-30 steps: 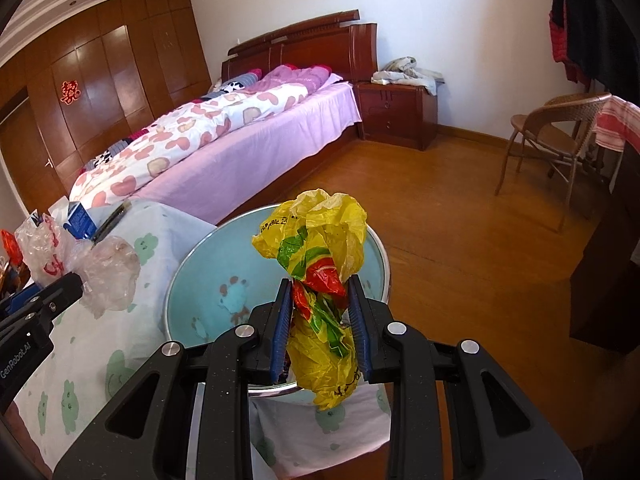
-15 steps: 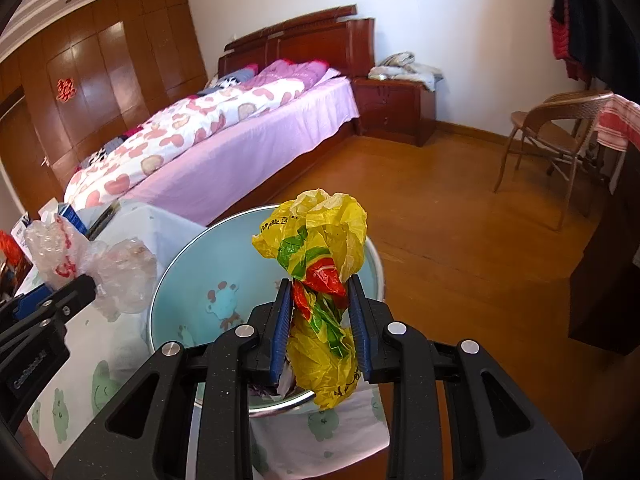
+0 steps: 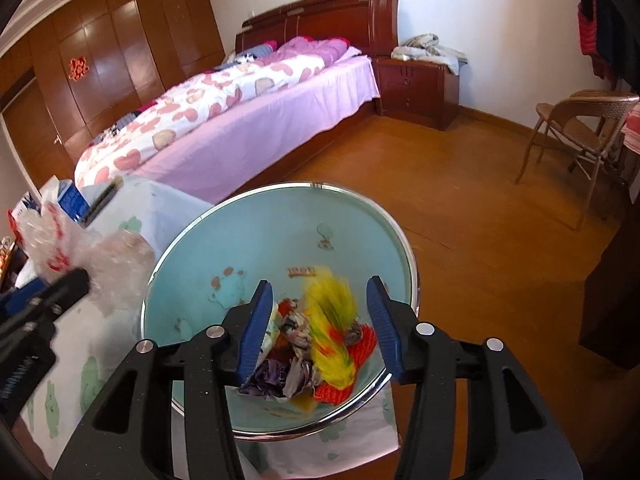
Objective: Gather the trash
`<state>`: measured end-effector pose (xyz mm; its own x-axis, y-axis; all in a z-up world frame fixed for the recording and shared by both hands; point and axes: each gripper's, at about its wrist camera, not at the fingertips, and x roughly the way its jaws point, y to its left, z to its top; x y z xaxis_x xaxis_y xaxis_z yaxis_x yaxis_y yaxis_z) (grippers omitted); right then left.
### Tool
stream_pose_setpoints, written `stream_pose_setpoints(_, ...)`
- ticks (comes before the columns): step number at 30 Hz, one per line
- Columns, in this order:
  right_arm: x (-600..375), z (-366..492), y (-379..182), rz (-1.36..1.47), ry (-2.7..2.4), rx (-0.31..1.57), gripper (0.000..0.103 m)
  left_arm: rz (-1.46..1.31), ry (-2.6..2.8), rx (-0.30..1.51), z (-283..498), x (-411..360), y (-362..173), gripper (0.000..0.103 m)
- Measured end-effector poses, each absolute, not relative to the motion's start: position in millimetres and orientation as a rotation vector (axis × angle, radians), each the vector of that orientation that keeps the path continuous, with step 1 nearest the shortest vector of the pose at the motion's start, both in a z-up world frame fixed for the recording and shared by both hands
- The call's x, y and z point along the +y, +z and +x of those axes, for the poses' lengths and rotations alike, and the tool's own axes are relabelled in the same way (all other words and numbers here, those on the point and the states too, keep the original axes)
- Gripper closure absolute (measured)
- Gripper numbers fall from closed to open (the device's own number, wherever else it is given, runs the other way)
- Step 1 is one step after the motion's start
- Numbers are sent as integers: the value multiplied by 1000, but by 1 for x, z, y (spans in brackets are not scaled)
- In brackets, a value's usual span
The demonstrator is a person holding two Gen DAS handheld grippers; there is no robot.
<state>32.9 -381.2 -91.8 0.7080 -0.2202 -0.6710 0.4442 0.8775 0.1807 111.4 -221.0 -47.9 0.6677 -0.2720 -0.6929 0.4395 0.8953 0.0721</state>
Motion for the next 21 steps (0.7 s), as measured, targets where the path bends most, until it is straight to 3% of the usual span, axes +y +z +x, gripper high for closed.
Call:
stream_pose_setpoints(15, -385, 4, -71, 418, -509, 591, 54, 254, -502, 766, 117, -255, -53, 63)
stream_pose_setpoints(18, -390, -5, -68, 428, -519, 580, 54, 265, -495, 771, 114, -254, -56, 35)
stream_pose_setpoints(21, -395, -13, -65, 448, -530, 565, 54, 265, -506, 765, 109, -250, -54, 34)
